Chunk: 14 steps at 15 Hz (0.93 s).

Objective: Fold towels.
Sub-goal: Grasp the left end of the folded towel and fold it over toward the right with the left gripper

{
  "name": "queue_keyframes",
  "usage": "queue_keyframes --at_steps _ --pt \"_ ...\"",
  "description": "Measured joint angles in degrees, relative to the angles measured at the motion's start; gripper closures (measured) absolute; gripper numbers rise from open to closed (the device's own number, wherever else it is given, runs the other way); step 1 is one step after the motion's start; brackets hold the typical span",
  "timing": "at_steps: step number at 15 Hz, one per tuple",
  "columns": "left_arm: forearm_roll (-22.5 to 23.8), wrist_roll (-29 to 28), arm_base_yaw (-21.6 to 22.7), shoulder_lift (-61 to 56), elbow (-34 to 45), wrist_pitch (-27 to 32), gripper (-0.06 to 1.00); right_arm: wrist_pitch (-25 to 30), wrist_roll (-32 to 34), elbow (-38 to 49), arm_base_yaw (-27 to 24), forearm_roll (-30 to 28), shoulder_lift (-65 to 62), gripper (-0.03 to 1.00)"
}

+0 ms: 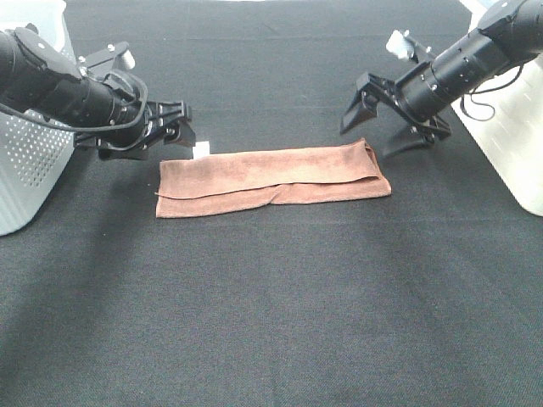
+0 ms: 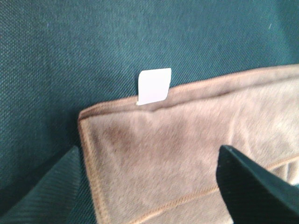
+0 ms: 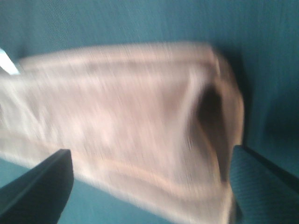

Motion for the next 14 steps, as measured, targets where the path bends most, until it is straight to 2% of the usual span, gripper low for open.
queue_keyframes --at_steps 1,4,6,9,10,12,14 --pt "1.1 -1.9 0.0 0.0 0.0 0.0 0.17 0.7 1.0 0.0 0.0 -1.1 0.0 0.12" --pt "7.1 -13.1 0.0 1.3 0.0 1.9 0.17 2.3 2.2 0.0 0.0 -3.9 0.0 0.12" --pt "8.0 -15.4 0.0 3.6 0.0 4.4 0.19 2.4 2.2 0.0 0.0 -4.0 0.0 0.12" --pt "7.1 -15.7 0.0 4.8 -0.3 4.7 0.22 2.4 2.2 0.0 0.0 -4.2 0.0 0.12" --pt "6.1 -15.8 0.0 5.4 -0.9 4.8 0.25 2.4 2.2 0.0 0.0 -4.2 0.0 0.12" --pt "3.9 -15.9 0.0 7.7 -4.1 8.0 0.37 2.4 2.2 0.0 0.0 -4.2 0.0 0.12" --pt "3.1 -16.1 0.0 9.5 -6.8 11.3 0.54 2.4 2.2 0.0 0.0 -4.2 0.0 0.12"
